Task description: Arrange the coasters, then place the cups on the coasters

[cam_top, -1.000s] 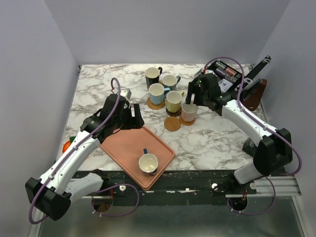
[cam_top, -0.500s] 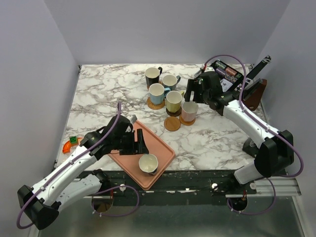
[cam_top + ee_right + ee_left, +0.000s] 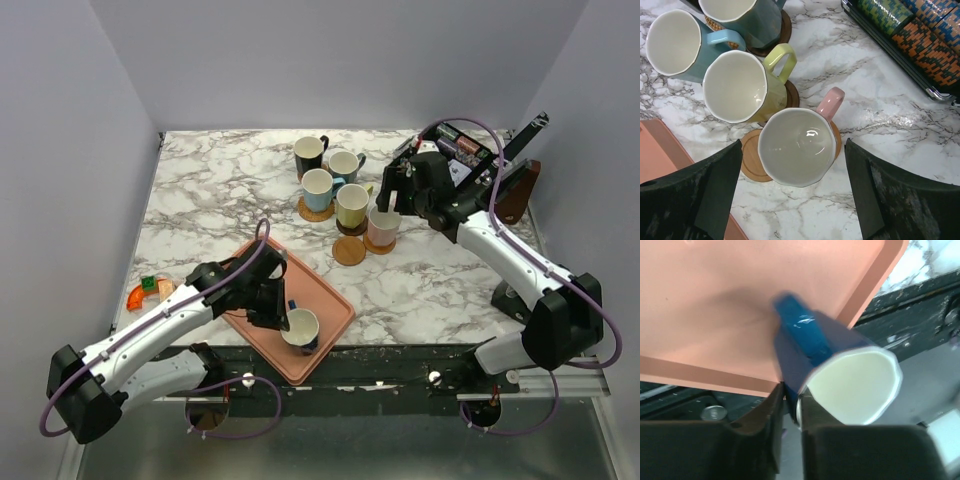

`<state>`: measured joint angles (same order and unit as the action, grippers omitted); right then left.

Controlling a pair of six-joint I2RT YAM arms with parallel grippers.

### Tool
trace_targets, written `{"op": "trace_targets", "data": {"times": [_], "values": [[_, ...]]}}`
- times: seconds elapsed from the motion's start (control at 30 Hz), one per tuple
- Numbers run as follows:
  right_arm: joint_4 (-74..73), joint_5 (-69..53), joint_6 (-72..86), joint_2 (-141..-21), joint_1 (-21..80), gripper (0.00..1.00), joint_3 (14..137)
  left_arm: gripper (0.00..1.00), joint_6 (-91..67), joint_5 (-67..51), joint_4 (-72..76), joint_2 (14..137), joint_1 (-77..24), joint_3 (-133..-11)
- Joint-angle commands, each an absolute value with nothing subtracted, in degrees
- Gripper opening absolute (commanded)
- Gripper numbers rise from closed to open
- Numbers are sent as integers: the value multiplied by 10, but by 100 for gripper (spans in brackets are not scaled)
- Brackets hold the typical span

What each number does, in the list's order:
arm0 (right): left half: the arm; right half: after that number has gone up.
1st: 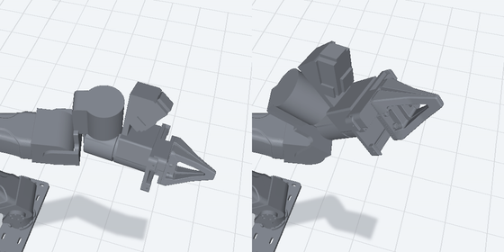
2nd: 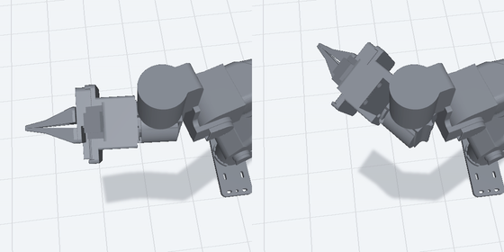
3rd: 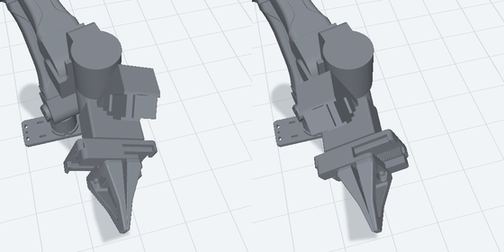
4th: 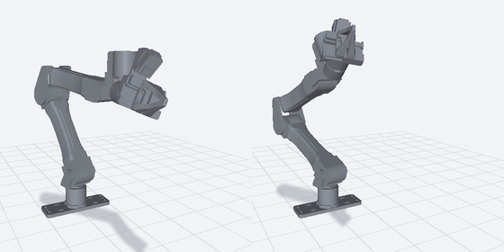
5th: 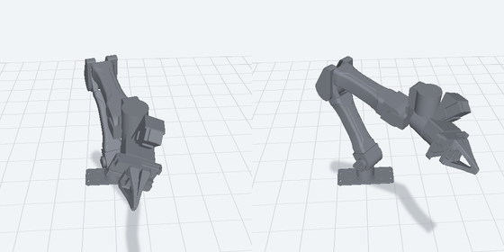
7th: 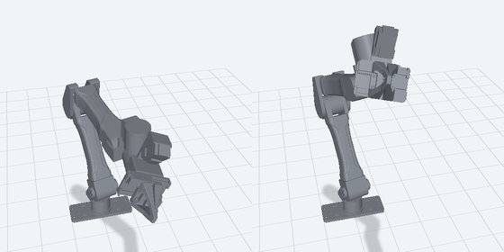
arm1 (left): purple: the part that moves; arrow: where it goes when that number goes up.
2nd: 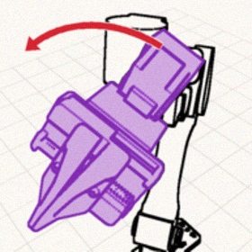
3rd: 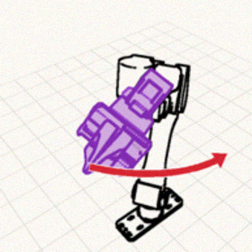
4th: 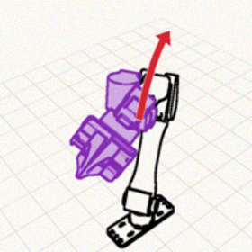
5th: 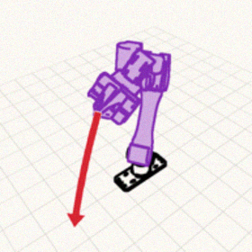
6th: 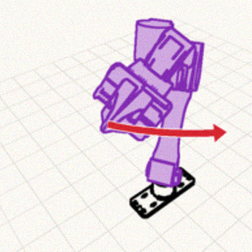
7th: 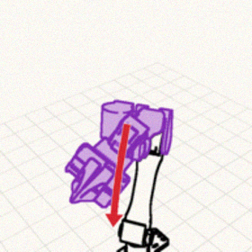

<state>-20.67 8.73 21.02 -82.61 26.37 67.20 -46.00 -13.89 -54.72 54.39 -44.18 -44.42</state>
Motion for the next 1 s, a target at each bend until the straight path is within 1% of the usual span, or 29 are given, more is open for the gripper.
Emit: {"op": "trace_targets", "data": {"times": [0.0,0.03,0.07,0.3,0.37,0.47,0.57,0.63,0.7,0.77,0.8,0.87,0.97], "values": [[-204,119,186,-803,266,90,677,9,-454,-111,-512,575,-450,-446],[-207,125,181,-802,266,90,685,2,-445,-100,-511,582,-450,-456],[-210,133,173,-801,266,89,692,0,-432,-89,-511,588,-450,-470],[-229,148,134,-795,266,89,755,0,-303,15,-556,656,-448,-632],[-235,132,124,-792,266,89,772,0,-254,18,-562,678,-448,-676],[-235,79,106,-784,266,90,788,0,-169,1,-555,709,-447,-726],[-242,39,110,-776,265,89,797,0,-121,1,-560,750,-442,-764],[-245,5,116,-768,269,89,791,0,-83,-45,-565,779,-439,-795],[-234,-81,98,-762,273,88,774,0,-32,-111,-569,802,-439,-822],[-229,-171,67,-760,280,89,759,0,-3,-145,-563,814,-439,-832],[-235,-201,57,-760,284,87,752,0,27,-155,-559,817,-439,-834],[-240,-255,45,-751,292,85,733,0,55,-156,-557,822,-436,-839],[-241,-258,50,-721,299,83,694,0,62,-131,-569,845,-424,-865]]}}
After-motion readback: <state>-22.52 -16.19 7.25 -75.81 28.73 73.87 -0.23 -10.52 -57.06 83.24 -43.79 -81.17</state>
